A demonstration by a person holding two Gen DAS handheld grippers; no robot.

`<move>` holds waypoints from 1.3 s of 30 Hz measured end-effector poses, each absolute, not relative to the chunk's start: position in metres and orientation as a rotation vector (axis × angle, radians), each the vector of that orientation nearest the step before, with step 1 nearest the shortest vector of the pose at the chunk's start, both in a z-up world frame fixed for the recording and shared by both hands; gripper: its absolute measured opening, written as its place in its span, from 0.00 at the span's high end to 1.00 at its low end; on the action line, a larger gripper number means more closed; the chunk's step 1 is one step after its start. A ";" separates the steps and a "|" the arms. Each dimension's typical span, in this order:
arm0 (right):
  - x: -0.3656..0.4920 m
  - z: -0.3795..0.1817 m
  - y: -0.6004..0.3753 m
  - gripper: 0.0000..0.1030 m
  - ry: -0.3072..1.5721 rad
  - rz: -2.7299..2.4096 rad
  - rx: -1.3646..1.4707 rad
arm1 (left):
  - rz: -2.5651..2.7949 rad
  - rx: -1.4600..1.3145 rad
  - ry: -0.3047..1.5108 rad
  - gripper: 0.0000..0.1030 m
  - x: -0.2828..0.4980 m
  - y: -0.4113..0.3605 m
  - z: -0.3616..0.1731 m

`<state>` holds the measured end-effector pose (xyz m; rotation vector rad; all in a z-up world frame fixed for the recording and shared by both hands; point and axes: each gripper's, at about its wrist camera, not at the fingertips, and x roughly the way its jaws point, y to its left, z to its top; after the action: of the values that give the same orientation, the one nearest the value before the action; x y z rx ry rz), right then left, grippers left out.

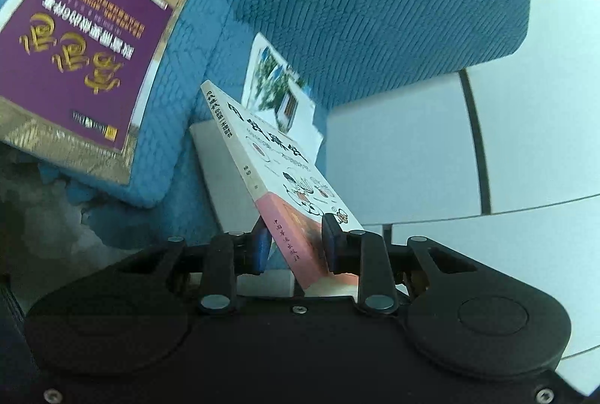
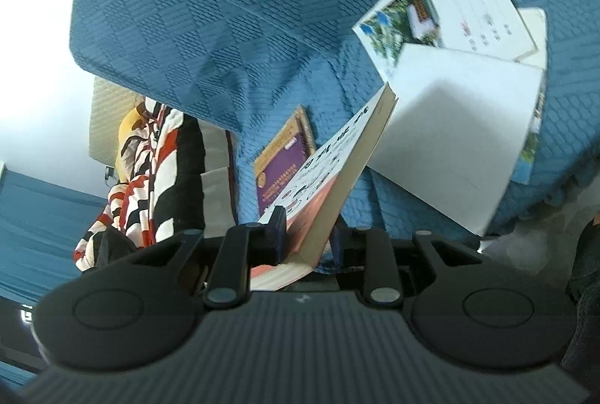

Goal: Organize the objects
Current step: 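Lift the white-orange book up on its edge, then carry the white-orange book onto the purple book and lower it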

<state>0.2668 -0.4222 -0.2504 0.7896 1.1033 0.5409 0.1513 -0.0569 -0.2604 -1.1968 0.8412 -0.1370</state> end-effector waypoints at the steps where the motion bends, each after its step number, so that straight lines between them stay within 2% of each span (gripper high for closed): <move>1: 0.267 -0.247 -0.420 0.73 1.098 0.545 0.784 | -0.136 -1.197 0.834 0.75 0.152 -0.054 -0.257; 18: 0.296 -0.185 -0.350 0.72 1.031 0.628 0.754 | -0.091 -1.194 0.691 0.75 0.151 0.019 -0.186; 25: 0.305 -0.173 -0.312 0.72 1.008 0.664 0.729 | -0.054 -1.203 0.647 0.75 0.143 0.057 -0.175; 31: 0.310 -0.185 -0.276 0.72 1.023 0.685 0.717 | -0.001 -1.215 0.654 0.76 0.134 0.088 -0.191; 39: 0.310 -0.230 -0.228 0.72 1.079 0.671 0.683 | 0.072 -1.240 0.722 0.76 0.127 0.128 -0.243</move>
<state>0.3099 -0.2284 -0.2304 0.6832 1.0794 0.6711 0.1273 0.1277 -0.2430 -1.2404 0.7222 0.0715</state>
